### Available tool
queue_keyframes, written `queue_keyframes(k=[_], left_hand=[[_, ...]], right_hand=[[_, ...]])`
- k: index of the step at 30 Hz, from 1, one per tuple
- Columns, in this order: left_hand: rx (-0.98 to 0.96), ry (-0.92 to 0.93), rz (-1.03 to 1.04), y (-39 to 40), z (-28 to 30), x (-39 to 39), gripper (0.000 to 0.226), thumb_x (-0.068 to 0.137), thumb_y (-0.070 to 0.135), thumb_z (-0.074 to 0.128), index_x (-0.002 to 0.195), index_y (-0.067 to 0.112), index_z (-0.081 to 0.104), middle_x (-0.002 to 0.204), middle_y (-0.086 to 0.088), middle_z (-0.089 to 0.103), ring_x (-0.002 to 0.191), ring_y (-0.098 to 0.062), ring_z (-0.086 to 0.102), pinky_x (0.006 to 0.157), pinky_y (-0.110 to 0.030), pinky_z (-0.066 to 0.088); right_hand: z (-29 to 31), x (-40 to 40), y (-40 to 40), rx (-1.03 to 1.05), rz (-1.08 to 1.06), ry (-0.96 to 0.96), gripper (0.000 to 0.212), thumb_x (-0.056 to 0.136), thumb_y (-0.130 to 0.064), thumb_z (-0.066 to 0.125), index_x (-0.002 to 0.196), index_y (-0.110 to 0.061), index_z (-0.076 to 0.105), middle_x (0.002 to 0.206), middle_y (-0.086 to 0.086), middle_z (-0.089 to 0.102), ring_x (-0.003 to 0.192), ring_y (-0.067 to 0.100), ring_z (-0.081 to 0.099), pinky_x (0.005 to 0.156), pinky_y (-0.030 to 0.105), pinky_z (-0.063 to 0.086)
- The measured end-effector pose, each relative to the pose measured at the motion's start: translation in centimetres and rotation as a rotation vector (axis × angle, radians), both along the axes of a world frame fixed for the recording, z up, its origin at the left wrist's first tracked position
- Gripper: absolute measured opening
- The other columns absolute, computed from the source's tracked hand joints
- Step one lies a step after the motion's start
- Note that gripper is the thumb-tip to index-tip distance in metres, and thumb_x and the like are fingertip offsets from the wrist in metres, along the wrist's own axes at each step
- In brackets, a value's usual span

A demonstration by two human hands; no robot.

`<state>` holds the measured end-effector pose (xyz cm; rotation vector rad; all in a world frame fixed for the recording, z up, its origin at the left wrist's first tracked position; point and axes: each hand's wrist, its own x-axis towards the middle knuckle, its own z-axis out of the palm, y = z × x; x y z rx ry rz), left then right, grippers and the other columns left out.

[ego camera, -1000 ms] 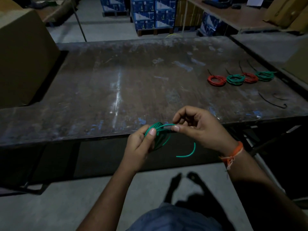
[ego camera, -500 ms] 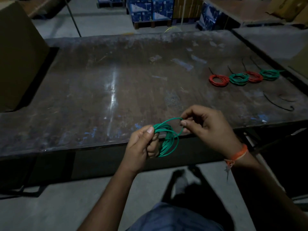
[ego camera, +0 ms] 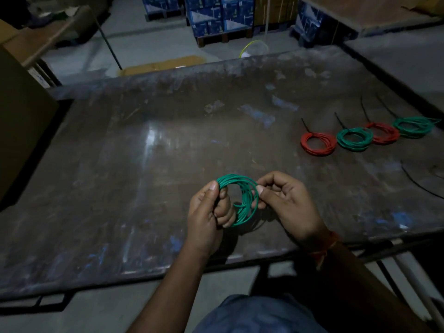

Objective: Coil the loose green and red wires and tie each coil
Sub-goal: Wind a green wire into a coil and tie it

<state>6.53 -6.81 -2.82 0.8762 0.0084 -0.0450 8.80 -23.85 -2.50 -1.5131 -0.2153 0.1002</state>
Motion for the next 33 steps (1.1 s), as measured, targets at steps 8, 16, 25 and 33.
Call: queue_keyframes(k=[8,16,25,33], left_hand=[[-0.087,0.112,0.097,-3.8,-1.3,7.5,0.031,0.101,0.029,0.041,0.078,0.011,0.048,0.045,0.010,0.026,0.033,-0.002,0.021,0.035,-0.015,0.023],[-0.047,0.227,0.052,-7.1,-2.2,12.0,0.033,0.097,0.033,0.044,0.074,0.011,0.052,0.044,0.008,0.024,0.032,-0.003,0.020,0.037,-0.017,0.014],[0.326,0.286,0.240,-9.0,-3.5,15.8,0.033,0.106,0.020,0.046,0.073,0.016,0.045,0.051,0.003,0.037,0.041,-0.008,0.032,0.040,-0.021,0.029],[0.466,0.325,0.324,-11.8,-5.7,15.8,0.026,0.106,0.021,0.050,0.093,-0.001,0.058,0.058,0.001,0.059,0.048,-0.009,0.048,0.048,-0.024,0.039]], right_hand=[[-2.3,7.4,-4.4,-0.376,-0.037,-0.047,0.042,0.097,-0.055,0.045,0.120,-0.027,0.067,0.090,-0.010,0.073,0.086,0.004,0.072,0.078,0.037,0.058],[-4.5,11.2,-3.8,-0.295,-0.022,0.027,0.068,0.091,-0.078,0.033,0.150,-0.044,0.041,0.120,-0.038,0.061,0.116,-0.011,0.058,0.103,0.022,0.043],[-5.3,12.6,-2.0,-0.264,-0.368,0.020,0.036,0.109,-0.031,0.040,0.140,-0.031,0.057,0.115,-0.015,0.067,0.105,-0.004,0.062,0.086,0.012,0.047],[-8.0,12.8,-2.6,-0.442,-0.599,-0.053,0.041,0.103,-0.038,0.033,0.127,-0.028,0.064,0.118,-0.003,0.069,0.108,0.013,0.065,0.092,0.042,0.055]])
